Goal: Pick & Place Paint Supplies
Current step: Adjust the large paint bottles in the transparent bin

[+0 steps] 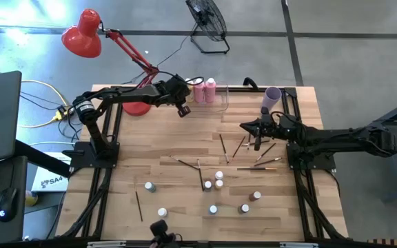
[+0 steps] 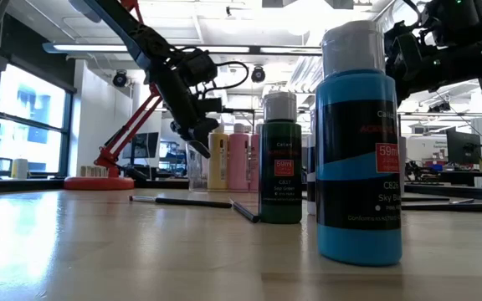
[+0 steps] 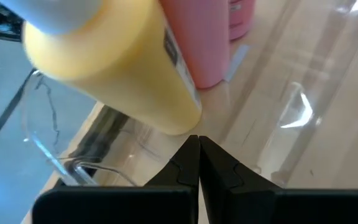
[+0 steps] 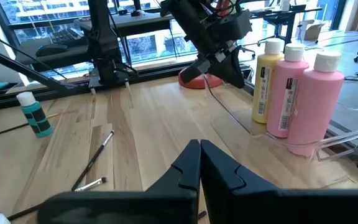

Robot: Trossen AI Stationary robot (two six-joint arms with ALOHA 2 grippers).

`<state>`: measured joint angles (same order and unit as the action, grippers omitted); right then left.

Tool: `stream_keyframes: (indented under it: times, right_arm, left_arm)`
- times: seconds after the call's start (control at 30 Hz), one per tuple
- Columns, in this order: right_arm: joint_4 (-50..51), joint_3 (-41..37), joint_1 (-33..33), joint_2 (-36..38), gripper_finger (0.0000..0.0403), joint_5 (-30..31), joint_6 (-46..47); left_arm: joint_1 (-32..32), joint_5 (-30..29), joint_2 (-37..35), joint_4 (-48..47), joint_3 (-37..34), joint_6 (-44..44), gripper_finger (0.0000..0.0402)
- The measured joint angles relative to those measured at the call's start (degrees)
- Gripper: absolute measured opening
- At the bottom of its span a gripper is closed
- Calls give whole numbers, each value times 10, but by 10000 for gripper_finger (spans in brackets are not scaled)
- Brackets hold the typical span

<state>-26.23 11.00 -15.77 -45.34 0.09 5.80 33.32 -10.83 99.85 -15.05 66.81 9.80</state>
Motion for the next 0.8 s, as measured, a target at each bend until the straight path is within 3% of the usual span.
stream_keyframes:
  times: [0.33,0.8]
  right_arm:
    - [0,0,0,0,2,0,0]
    - [0,0,0,0,2,0,0]
  left_arm:
    - [0,-33,0,34,0,-16,0]
    - [0,-2,0,58,0,-12,0]
